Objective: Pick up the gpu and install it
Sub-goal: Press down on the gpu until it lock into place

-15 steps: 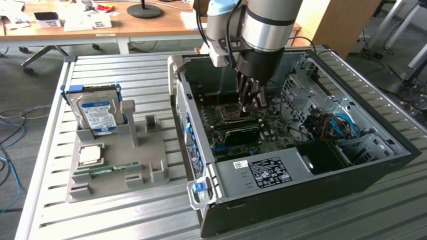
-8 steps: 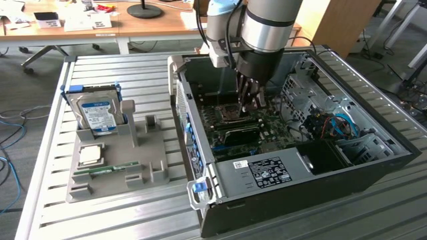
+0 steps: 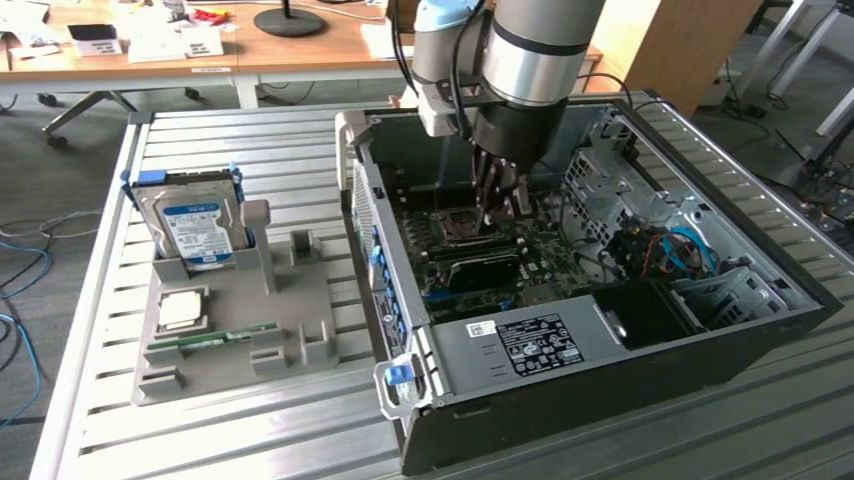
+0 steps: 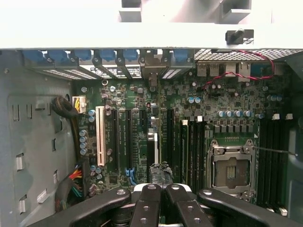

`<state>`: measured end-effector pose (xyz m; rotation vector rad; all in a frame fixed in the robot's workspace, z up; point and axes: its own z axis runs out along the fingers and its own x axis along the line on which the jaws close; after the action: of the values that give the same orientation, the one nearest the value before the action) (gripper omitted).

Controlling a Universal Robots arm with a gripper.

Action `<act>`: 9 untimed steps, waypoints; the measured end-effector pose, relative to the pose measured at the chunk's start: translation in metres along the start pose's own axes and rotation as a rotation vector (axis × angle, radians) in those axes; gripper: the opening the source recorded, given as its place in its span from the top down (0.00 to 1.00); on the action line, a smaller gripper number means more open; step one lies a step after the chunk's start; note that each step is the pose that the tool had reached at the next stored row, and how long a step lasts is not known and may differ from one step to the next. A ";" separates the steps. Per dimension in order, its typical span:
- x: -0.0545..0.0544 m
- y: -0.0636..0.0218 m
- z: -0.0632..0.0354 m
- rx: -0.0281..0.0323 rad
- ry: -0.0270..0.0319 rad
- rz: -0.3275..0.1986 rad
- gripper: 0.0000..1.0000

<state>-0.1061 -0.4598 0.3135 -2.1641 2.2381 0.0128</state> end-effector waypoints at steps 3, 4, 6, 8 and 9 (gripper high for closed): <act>0.000 0.0000 0.0016 -0.0002 0.0003 0.000 0.89; 0.000 0.0000 0.0018 -0.0003 0.0005 0.000 0.89; 0.000 0.0001 0.0019 -0.0004 0.0007 0.000 0.89; 0.000 0.0000 0.0022 -0.0001 0.0003 0.000 0.89; 0.000 0.0000 0.0023 -0.0002 0.0003 0.000 0.89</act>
<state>-0.1062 -0.4598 0.3112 -2.1644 2.2383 0.0126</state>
